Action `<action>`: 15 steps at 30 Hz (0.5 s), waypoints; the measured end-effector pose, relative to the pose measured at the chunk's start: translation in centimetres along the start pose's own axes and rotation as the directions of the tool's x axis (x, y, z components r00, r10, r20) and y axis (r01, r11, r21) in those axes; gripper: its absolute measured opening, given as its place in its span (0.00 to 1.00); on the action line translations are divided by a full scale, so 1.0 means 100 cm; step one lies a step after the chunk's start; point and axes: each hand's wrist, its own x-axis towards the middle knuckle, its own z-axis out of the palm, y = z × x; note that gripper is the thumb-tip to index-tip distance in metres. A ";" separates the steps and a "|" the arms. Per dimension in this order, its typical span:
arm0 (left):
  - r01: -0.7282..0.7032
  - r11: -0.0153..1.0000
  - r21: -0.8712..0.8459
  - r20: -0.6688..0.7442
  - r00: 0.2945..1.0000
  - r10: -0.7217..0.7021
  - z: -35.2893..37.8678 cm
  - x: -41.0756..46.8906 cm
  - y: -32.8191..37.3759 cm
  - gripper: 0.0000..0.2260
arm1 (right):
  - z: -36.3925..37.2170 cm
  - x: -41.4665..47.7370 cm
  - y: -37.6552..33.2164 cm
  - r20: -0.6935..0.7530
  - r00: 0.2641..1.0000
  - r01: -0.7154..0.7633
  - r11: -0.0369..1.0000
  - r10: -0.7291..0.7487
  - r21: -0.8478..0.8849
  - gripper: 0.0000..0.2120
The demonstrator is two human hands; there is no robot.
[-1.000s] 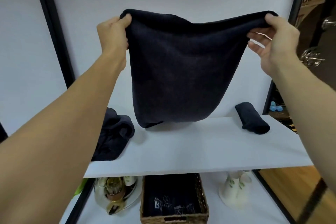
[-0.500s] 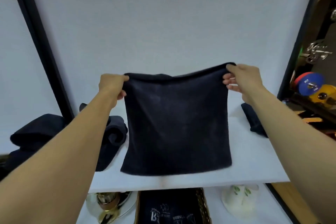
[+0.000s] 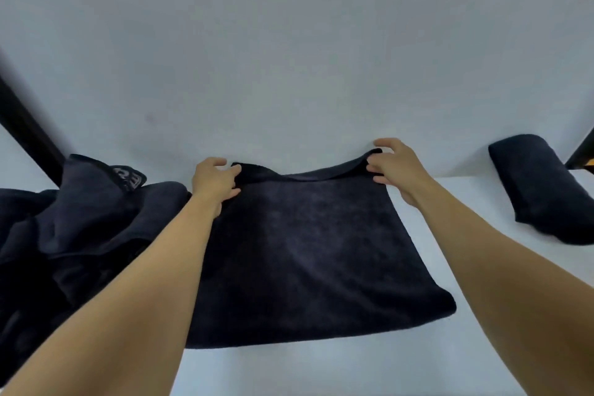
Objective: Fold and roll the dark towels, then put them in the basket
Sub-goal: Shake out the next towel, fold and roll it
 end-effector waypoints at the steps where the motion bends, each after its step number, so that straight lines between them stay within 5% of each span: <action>1: -0.045 0.992 0.122 0.034 0.999 0.041 0.000 -0.004 -0.004 0.24 | 0.002 -0.003 0.006 0.022 1.000 0.023 0.998 -0.022 -0.058 0.25; 4: -0.327 0.802 0.499 0.261 0.940 0.220 -0.004 -0.037 -0.008 0.27 | 0.005 -0.025 0.019 0.072 0.993 0.105 0.967 -0.091 -0.230 0.30; 7: -0.539 0.601 0.591 0.545 0.815 0.196 -0.015 -0.083 -0.018 0.24 | 0.005 -0.070 0.030 0.173 0.960 0.275 0.841 -0.218 -0.466 0.18; 10: -0.620 0.419 0.664 0.635 0.763 0.122 -0.030 -0.125 -0.042 0.38 | 0.008 -0.124 0.052 0.256 0.910 0.412 0.644 -0.325 -0.645 0.11; 12: -0.651 0.366 0.665 0.663 0.740 0.112 -0.043 -0.149 -0.057 0.48 | 0.009 -0.156 0.061 0.241 0.891 0.442 0.608 -0.386 -0.660 0.10; 15: -0.691 0.324 0.646 0.699 0.706 0.112 -0.072 -0.176 -0.075 0.49 | -0.001 -0.198 0.066 0.275 0.865 0.488 0.581 -0.419 -0.651 0.11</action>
